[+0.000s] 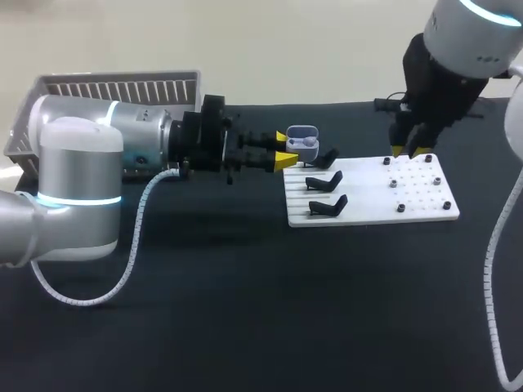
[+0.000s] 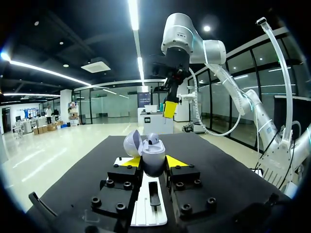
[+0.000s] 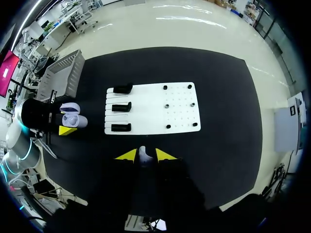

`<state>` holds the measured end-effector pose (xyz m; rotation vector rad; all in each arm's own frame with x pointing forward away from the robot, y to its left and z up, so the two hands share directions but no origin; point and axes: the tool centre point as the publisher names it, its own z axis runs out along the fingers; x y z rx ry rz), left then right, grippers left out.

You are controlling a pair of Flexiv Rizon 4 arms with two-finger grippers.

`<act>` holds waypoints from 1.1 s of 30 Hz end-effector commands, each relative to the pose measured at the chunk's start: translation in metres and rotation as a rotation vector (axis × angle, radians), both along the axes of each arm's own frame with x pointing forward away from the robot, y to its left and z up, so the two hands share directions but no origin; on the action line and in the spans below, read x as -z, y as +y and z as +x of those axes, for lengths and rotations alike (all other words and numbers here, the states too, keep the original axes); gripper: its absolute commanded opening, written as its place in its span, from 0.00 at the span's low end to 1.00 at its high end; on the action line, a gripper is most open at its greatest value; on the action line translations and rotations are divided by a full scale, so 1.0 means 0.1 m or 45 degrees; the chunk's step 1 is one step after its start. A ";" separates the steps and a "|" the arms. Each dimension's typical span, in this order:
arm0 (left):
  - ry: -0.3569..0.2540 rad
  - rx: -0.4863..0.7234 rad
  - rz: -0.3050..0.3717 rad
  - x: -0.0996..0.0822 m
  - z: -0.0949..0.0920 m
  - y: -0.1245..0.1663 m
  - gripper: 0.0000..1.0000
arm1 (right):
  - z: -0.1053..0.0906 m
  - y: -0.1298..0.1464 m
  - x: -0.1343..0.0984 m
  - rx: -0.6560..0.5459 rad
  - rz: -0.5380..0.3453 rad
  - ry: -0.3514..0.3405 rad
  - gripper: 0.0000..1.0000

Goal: Pick up each earbud case from the left stands, insert the matching earbuds, close the lid, and place the case in the box.

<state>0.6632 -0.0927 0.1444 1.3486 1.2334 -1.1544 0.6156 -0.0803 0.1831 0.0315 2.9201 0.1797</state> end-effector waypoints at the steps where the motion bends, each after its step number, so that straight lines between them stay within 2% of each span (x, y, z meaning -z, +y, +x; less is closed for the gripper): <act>1: -0.003 -0.006 -0.003 0.01 -0.01 0.00 0.00 | -0.01 0.00 0.00 0.001 0.001 -0.003 0.00; 8: -0.003 -0.006 -0.003 0.01 -0.01 0.00 0.00 | -0.05 0.40 -0.45 -0.124 -0.085 -0.089 0.00; 15: -0.003 -0.006 -0.003 0.01 -0.01 0.00 0.00 | -0.05 0.76 -0.69 -0.235 -0.139 -0.049 0.00; 25: -0.003 -0.006 -0.003 0.01 -0.01 0.00 0.00 | 0.01 1.26 -0.69 -0.405 -0.196 0.020 0.00; 33: -0.003 -0.006 -0.003 0.01 -0.01 0.00 0.00 | 0.06 1.40 -0.55 -0.460 -0.222 0.060 0.00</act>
